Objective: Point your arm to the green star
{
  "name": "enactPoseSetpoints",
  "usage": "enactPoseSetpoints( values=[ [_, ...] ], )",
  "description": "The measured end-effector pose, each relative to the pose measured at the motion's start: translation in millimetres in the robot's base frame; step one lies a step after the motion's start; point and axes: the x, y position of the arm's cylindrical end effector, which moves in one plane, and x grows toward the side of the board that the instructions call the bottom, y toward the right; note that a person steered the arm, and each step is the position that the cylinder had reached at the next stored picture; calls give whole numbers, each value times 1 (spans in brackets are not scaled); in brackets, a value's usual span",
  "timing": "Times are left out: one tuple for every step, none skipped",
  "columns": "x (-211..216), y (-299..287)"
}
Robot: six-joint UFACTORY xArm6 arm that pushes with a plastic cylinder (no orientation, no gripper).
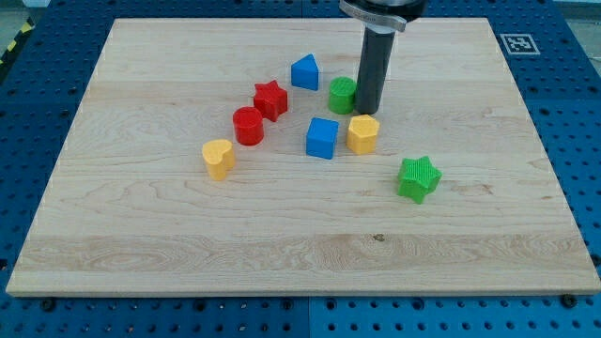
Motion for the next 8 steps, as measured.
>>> enactPoseSetpoints(
  values=[
    [0,0],
    [9,19],
    [20,44],
    [20,58],
    [20,58],
    [20,62],
    [20,63],
    [21,63]
  ],
)
